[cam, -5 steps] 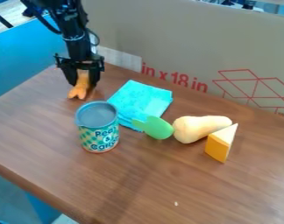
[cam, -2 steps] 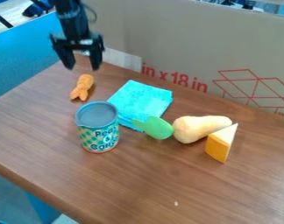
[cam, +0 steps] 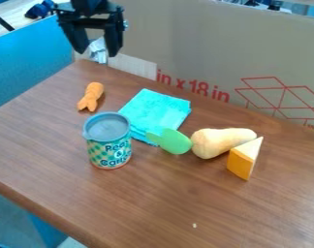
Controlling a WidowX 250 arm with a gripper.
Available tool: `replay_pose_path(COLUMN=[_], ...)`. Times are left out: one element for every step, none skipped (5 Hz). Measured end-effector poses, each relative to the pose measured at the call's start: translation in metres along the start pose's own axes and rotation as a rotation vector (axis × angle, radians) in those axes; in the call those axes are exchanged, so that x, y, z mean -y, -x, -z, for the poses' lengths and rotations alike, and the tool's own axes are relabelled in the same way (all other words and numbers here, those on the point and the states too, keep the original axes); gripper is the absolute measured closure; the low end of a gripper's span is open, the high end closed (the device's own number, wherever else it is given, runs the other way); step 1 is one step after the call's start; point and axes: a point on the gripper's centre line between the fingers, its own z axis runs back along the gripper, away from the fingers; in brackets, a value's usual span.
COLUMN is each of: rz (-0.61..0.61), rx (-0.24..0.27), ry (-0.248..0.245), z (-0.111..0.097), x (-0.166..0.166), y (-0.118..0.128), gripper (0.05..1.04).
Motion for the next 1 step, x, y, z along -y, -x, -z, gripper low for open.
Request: replay_pose_path(rz=[0.105], rx=[-0.021], ry=[0.028], z=[-0.0081], x=[0.0362], y=[0.0216], gripper=[0.078])
